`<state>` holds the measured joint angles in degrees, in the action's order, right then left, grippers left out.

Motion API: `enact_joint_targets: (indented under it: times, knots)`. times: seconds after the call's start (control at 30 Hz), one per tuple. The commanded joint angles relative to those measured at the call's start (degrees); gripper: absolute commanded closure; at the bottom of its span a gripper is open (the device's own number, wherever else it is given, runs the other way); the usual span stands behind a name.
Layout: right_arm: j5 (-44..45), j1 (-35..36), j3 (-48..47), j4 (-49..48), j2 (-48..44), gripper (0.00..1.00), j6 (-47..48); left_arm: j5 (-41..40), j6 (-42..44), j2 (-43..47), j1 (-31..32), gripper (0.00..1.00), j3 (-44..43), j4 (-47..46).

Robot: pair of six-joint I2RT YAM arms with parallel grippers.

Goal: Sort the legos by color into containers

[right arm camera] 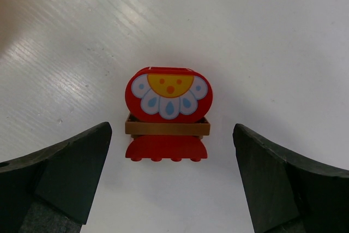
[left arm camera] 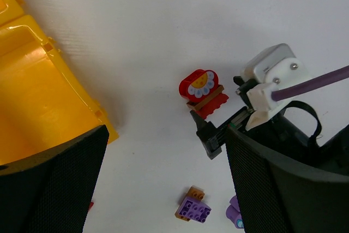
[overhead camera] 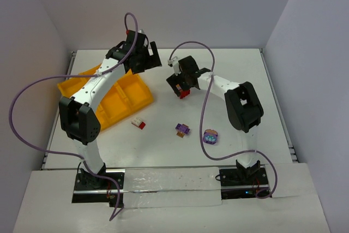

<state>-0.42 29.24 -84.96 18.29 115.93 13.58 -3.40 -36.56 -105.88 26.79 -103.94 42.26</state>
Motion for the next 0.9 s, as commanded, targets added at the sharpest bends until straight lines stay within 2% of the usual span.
enact_joint_targets:
  times: [0.0, 0.17, 0.47, 0.87]
  knots:
    - [-4.39, -1.90, -4.93, 3.65, 1.48, 0.00, 0.68, -0.79, 0.81, 2.54, -0.33, 0.05, -1.12, 0.19]
    - [-5.12, -1.91, -8.11, 8.51, 3.52, 0.00, 1.71, -1.00, 0.78, 2.43, -0.42, 0.05, -1.44, 0.37]
    - [-7.48, -1.91, -9.52, 11.15, 4.57, 0.00, -0.58, -1.09, 0.87, 1.90, -0.42, 0.05, -1.44, 0.63]
    - [-5.47, -2.26, -10.36, 10.92, 6.36, 0.00, -2.89, -1.71, 0.87, 2.71, -0.42, 0.05, -0.64, 0.54]
